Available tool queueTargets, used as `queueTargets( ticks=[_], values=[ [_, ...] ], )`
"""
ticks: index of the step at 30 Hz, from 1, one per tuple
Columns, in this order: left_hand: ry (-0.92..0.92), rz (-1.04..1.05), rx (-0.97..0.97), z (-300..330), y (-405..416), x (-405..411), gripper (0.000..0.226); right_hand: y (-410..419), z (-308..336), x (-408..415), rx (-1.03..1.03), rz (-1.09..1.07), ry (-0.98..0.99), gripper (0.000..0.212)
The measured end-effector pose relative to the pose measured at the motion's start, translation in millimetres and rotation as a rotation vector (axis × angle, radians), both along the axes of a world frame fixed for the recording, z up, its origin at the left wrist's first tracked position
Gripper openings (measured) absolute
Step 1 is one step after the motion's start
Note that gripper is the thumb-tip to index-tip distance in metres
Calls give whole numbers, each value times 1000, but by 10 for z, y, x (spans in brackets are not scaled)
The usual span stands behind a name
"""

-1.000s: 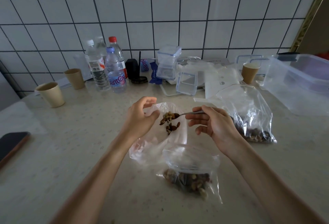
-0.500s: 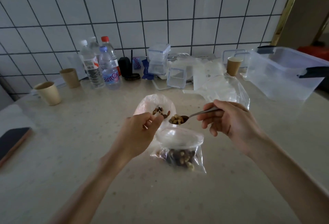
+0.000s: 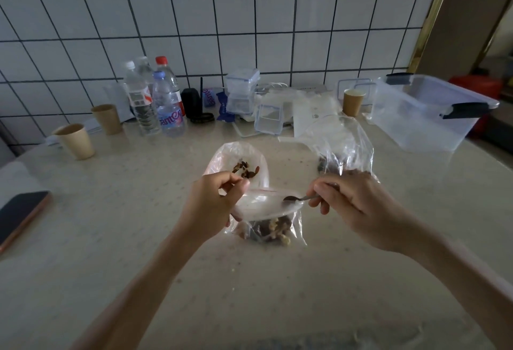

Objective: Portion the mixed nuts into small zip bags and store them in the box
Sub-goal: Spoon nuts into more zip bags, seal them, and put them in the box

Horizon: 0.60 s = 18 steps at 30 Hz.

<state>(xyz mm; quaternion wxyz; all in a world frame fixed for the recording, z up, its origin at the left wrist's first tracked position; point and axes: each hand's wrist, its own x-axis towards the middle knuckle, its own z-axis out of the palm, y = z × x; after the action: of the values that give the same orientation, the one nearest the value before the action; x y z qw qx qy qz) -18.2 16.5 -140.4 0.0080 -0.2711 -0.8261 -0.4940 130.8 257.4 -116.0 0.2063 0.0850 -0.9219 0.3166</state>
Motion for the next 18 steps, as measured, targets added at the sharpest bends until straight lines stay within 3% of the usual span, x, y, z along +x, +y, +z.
queueTargets(
  ticks=[3,5,12,18],
  values=[
    [33,19,-15,-29,-36,21,16,-50,117,49,282,26,2,33],
    [57,38,-37,-48,-51,31,16,-65,129,40,237,43,3,35],
    [107,76,-70,-71,-55,-2,26,42,16,-174,-667,-13,-15,35],
    [88,115,-69,-2,-67,-193,26,22,-61,-429,-1067,-93,-110,35]
  ],
)
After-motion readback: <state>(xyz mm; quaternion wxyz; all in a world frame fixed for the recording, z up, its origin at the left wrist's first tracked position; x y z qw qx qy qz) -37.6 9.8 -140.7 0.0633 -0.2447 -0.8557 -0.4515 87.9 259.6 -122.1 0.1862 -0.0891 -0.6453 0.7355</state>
